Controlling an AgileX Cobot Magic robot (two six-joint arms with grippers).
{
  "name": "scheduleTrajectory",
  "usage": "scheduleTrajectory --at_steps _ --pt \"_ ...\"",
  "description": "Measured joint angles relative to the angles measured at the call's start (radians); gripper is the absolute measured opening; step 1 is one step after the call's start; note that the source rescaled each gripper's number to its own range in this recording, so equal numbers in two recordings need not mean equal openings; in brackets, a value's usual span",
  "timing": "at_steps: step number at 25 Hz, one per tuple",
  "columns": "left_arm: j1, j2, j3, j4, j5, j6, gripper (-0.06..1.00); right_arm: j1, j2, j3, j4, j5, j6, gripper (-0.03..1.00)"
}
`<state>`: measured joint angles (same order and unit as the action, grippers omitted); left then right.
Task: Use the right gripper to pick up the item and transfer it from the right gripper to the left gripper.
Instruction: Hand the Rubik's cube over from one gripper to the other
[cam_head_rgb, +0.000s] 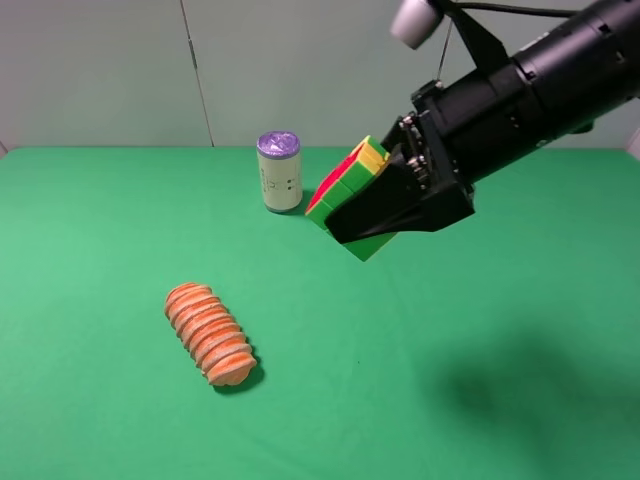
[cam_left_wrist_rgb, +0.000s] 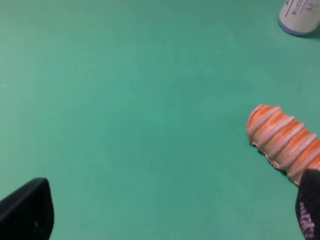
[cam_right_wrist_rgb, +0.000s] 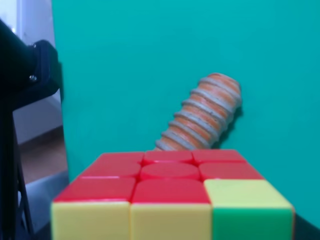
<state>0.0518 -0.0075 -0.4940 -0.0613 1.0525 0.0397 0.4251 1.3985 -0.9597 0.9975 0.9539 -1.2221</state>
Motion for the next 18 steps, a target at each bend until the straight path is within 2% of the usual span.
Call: scheduleTrajectory --at_steps 11,18 --pt "0.0 0.0 0.0 -0.004 0.0 0.001 0.91 -0.026 -0.016 0.07 0.123 0.053 -0.092 0.02" --pt "0.0 0.0 0.0 -0.101 -0.001 0.068 0.91 -0.026 -0.016 0.07 0.127 0.054 -0.103 0.02"
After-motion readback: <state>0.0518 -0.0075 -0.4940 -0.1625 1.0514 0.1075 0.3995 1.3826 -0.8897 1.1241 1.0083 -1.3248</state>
